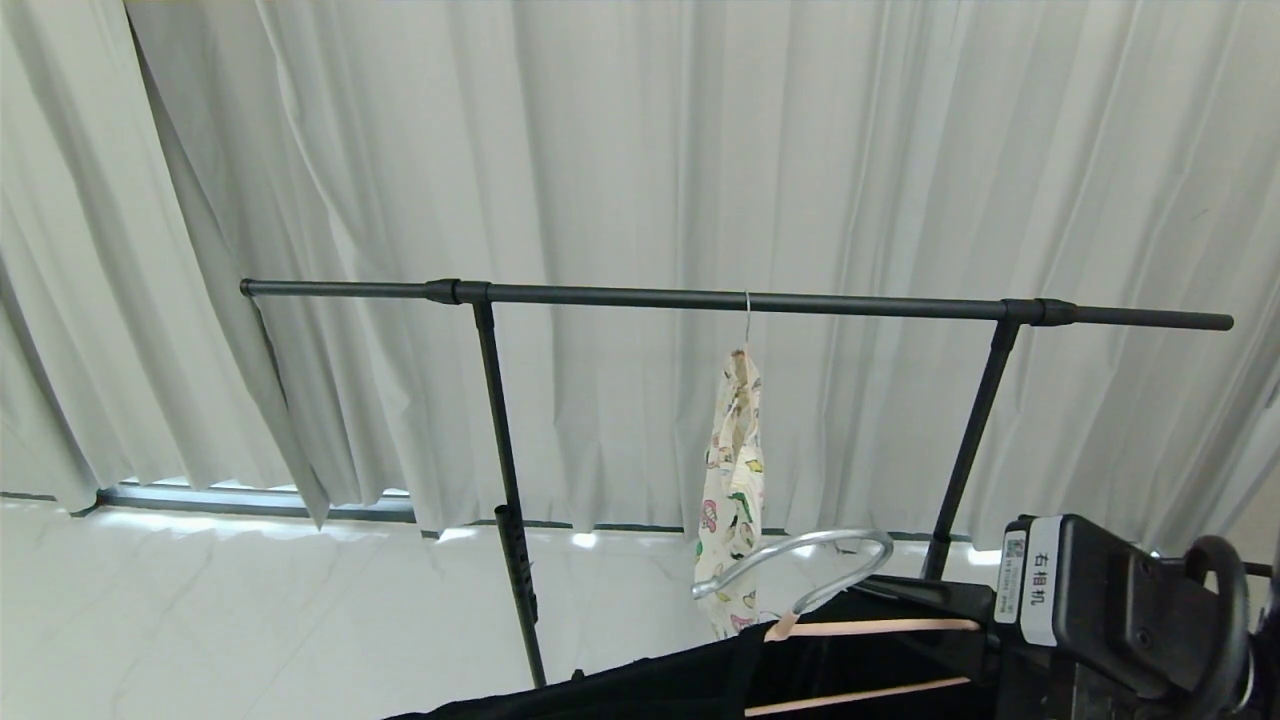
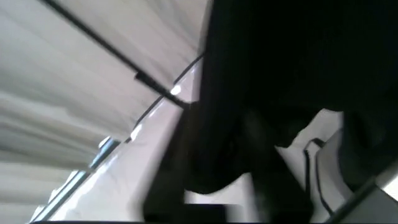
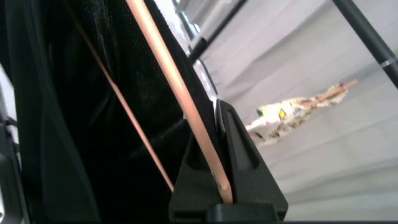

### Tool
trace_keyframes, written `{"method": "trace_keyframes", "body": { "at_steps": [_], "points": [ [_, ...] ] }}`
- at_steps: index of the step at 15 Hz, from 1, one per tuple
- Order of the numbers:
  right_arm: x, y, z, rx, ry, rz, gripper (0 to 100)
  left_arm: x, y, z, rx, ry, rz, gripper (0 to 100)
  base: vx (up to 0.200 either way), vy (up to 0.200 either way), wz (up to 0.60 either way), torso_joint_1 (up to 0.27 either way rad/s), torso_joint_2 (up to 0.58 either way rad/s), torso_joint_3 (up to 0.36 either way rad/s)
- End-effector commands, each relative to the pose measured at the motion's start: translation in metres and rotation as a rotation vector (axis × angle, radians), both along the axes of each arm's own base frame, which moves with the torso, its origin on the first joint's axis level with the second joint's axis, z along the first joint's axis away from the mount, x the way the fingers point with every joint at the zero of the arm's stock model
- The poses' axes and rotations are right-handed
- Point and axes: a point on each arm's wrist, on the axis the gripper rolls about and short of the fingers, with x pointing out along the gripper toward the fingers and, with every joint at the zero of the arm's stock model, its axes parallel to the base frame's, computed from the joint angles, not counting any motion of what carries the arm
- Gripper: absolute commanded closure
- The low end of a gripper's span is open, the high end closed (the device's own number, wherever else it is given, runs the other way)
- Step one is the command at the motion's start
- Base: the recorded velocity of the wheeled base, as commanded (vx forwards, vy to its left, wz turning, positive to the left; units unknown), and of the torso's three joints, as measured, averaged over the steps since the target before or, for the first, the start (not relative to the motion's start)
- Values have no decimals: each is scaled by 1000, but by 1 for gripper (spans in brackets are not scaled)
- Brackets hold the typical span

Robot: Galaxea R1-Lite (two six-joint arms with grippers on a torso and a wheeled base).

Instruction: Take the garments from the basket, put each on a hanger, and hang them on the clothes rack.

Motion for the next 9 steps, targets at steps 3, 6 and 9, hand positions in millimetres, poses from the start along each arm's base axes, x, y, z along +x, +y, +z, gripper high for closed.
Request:
{"method": "trace_keyframes", "body": {
  "at_steps": [3,6,9],
  "points": [
    [3,-16,-6,-8,5,-59,100,-1,17,-5,-12,-36,248,100,0,0,0,0,0,0],
    [7,-24,-5,-2,3,-102,100,0,29,-12,42,-19,503,100,0,0,0,0,0,0],
    [7,-24,-5,0,2,-105,100,-2,31,-10,109,-42,470,100,0,0,0,0,0,0]
  ]
}}
